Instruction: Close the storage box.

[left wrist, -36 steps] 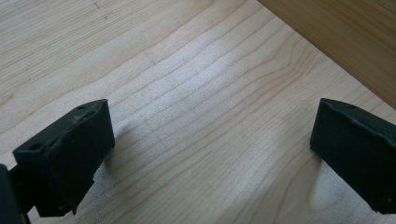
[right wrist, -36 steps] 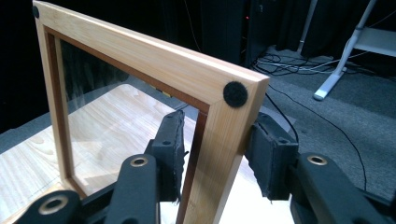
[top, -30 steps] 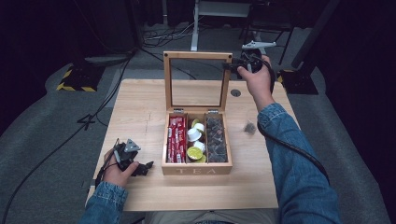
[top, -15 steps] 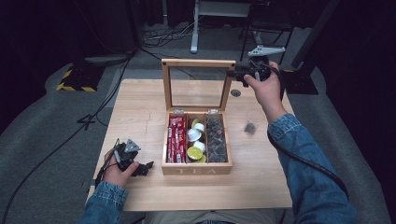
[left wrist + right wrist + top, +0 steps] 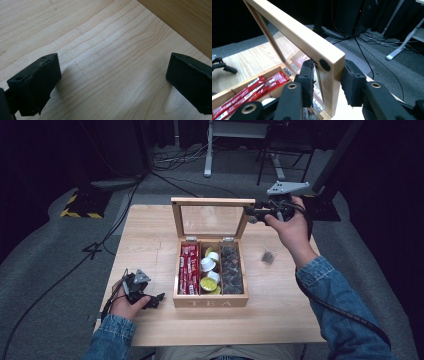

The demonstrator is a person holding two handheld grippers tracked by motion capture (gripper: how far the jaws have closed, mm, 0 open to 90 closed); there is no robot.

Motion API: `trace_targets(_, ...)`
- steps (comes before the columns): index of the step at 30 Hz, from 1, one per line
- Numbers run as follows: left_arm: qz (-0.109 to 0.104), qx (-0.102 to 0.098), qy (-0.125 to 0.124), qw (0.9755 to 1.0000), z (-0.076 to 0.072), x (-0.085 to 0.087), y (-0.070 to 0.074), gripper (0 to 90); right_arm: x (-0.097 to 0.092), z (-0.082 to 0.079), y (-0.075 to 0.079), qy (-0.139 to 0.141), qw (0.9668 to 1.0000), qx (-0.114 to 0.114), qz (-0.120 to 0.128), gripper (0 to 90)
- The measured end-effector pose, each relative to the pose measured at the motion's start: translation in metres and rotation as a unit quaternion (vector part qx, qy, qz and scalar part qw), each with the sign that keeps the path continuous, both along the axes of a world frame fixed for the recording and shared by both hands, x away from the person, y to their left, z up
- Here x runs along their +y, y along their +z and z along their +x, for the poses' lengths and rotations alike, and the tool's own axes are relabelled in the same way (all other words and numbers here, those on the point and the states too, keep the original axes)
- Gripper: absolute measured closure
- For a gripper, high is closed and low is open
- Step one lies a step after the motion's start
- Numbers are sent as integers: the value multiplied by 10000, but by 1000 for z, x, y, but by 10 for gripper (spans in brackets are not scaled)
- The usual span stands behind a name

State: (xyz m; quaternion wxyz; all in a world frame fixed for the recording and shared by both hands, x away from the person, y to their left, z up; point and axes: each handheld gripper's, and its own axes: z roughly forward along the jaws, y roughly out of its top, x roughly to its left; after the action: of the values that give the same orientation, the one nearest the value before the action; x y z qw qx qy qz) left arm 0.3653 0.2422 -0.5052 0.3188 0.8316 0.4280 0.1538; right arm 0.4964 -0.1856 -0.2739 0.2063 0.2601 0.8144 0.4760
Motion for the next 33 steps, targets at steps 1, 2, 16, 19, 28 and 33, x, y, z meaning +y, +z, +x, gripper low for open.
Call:
trace_targets(1, 1, -1, 0, 10000, 0, 0, 0, 2, 0, -3, 0, 16, 10000, -13, -34, 640)
trace_targets(2, -1, 0, 1, 10000, 0, 0, 0, 2, 0, -6, -1, 29, 10000, -20, -64, 639)
trace_targets(16, -6, 7, 10, 10000, 0, 0, 0, 2, -3, -39, -15, 319, 9993, 41, -191, 602)
trace_targets(19, -1, 2, 9, 10000, 0, 0, 0, 2, -3, -43, -17, 344, 9991, 63, -245, 598)
trace_targets(28, -3, 2, 10, 10000, 0, 0, 0, 2, -2, -56, -25, 439, 9984, 106, -351, 566)
trace_targets(33, -12, 9, 13, 10000, 0, 0, 0, 2, -1, -60, -28, 479, 9979, 142, -403, 548)
